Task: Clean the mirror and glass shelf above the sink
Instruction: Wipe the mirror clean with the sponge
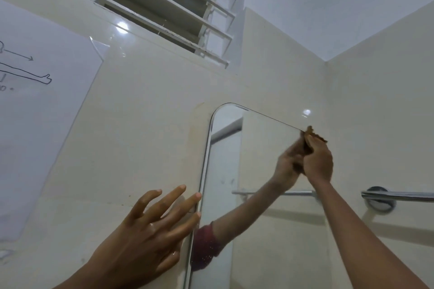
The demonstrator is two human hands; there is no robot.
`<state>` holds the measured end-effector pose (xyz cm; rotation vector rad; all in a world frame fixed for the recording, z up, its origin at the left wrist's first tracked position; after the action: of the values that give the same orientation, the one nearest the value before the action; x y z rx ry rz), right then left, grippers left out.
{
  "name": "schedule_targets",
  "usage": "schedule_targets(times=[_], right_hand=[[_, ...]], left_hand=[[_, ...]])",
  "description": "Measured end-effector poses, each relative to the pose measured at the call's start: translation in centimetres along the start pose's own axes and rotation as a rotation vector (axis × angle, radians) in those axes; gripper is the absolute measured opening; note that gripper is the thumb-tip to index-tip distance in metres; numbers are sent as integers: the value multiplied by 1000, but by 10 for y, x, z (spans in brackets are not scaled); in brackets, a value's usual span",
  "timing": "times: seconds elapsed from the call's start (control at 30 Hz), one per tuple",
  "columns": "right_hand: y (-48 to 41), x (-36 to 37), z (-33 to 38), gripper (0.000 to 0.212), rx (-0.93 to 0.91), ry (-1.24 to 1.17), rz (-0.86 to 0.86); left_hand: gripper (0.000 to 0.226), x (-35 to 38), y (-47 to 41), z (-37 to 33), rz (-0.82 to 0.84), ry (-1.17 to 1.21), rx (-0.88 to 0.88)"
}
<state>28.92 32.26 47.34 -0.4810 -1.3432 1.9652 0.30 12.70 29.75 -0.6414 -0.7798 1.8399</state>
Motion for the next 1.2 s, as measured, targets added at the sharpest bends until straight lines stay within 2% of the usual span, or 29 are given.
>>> schedule_targets(times=[0.1, 0.13, 0.17, 0.2, 0.23, 0.27, 0.3, 0.33, 0.4, 0.43, 0.47, 0.53, 0.6, 0.63, 0.7, 0.77, 0.8, 0.87, 0.93, 1.03, 1.2], right_hand=[[9, -5, -39, 54, 234, 24, 99], [14, -6, -43, 55, 268, 19, 107], [19, -7, -44, 55, 287, 4, 103], [25, -9, -42, 54, 297, -11, 91], [30, -11, -38, 53, 298, -22, 74], [37, -14, -31, 52, 282, -26, 61], [43, -15, -21, 51, 245, -34, 53], [50, -15, -8, 49, 188, -49, 50], [65, -14, 26, 44, 56, -96, 46], [72, -13, 44, 42, -8, -122, 40], [79, -10, 63, 42, -72, -145, 36], [92, -6, 102, 42, -189, -189, 47], [107, -3, 139, 43, -323, -202, 78], [116, -3, 155, 45, -388, -189, 95], [134, -4, 179, 48, -508, -134, 106], [152, -7, 193, 45, -637, -80, 91], [161, -7, 195, 44, -689, -53, 103], [176, -4, 189, 50, -762, 13, 135], [192, -7, 177, 54, -810, 39, 170], [225, -22, 166, 40, -886, 20, 166], [292, -34, 131, 35, -1003, -10, 140]], left_hand=[[46, 3, 3, -5, 48, 21, 29], [48, -6, 6, -2, -9, -3, 16], [49, 0, 5, -1, 8, 15, 22], [50, -17, 24, 9, -27, -66, 0], [49, 1, 1, -1, -44, -118, -28], [47, 8, -20, -2, 38, -77, -67], [41, 36, -40, -25, 186, -222, 29], [42, 72, -27, -45, 372, -51, 129], [46, 63, -21, -47, 358, 56, 157], [47, 41, -16, -35, 242, -83, 79], [49, 23, -9, -20, 101, -27, 31], [46, -15, 27, 9, -28, -30, -33], [46, -1, 8, 7, 77, 37, -57], [46, 6, 5, -3, 11, 9, 16], [52, 10, 2, -2, 63, 59, 3], [52, 1, 4, 1, -38, 14, 16], [49, 3, 4, -1, -24, 36, 25], [50, 2, 3, -4, 3, 71, 19], [48, -4, 4, -5, -75, 83, 36], [35, -17, 4, -2, -160, 170, -16], [32, -29, 4, 2, -247, 165, -74]])
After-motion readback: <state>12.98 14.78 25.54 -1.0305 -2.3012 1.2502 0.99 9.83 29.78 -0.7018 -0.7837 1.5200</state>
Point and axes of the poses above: each hand's wrist, its own y-axis away from the middle knuckle, its own x-axis out of the palm, z = x × y, the point moved 7 cm from there along -y, towards the middle knuckle, and after that the axes turned 8 degrees about y, right-handed, at the moved point
